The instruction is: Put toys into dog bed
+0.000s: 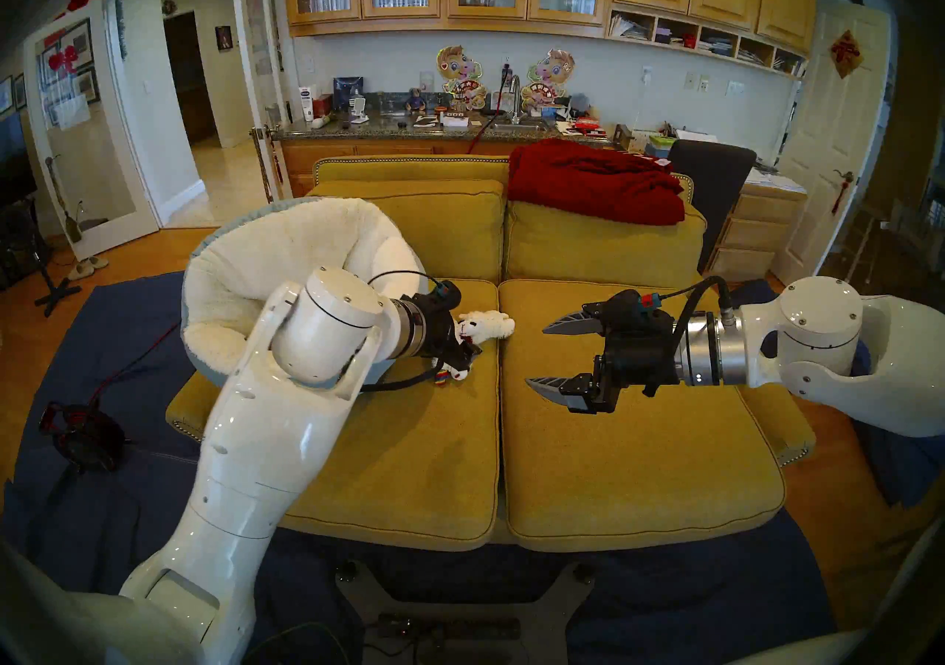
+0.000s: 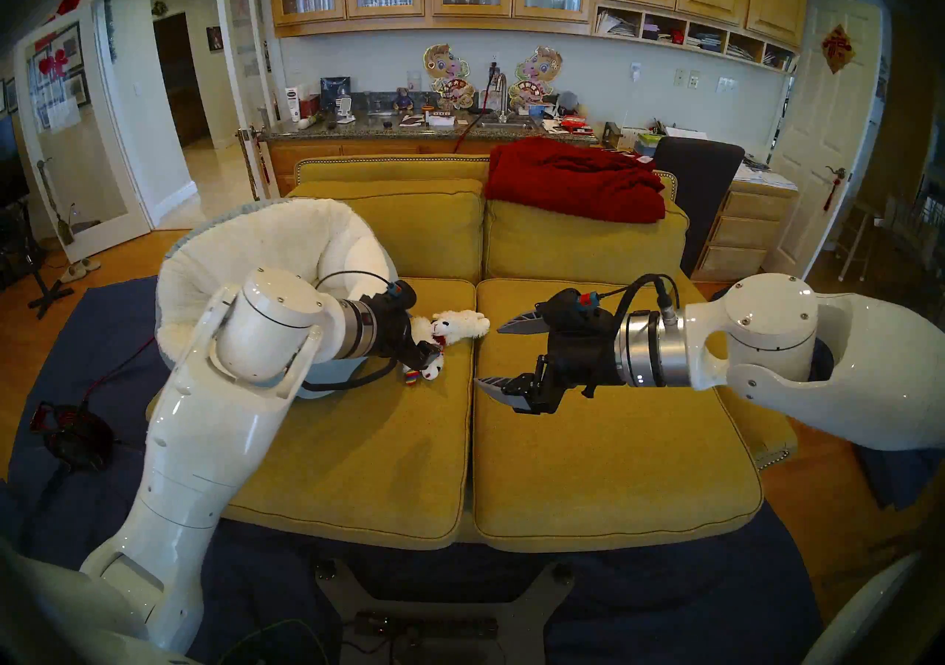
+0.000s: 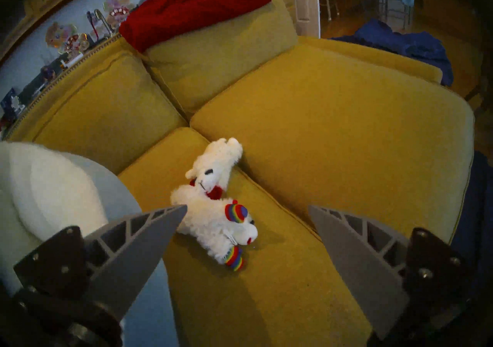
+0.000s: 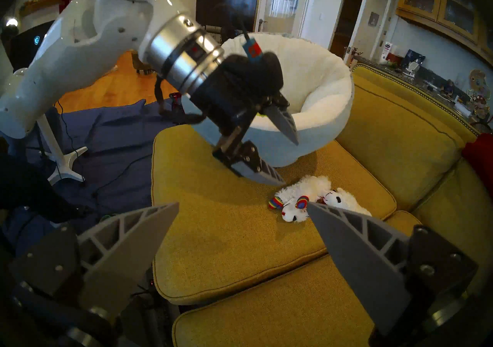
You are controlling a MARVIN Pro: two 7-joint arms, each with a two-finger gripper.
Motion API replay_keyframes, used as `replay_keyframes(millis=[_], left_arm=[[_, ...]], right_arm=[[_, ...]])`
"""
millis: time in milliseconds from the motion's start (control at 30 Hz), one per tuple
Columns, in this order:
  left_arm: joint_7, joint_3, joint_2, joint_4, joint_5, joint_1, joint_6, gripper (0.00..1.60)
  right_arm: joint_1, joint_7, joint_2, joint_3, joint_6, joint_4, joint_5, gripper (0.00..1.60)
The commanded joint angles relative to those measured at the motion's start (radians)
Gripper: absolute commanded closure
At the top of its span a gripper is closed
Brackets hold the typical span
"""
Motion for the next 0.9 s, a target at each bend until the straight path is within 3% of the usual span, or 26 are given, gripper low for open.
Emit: replay_keyframes(millis=[0, 467, 867], left_arm=[[0.004, -0.012, -0.073, 0.097, 0.054, -0.096, -0.002, 0.0], [-0.001, -0.048, -0.157, 0.288, 0.16, -0.178, -0.002, 0.0], [-0.023, -0.06, -0.216, 0.36, 0.23, -0.21, -0.002, 0.0]], right_arm=[[0.022, -0.002, -0.002, 0.021, -0.011, 0.001, 0.0, 0.0], [0.022, -0.002, -0.002, 0.021, -0.011, 0.001, 0.0, 0.0], [0.023, -0.002, -0.002, 0.021, -0.011, 0.001, 0.0, 0.0]])
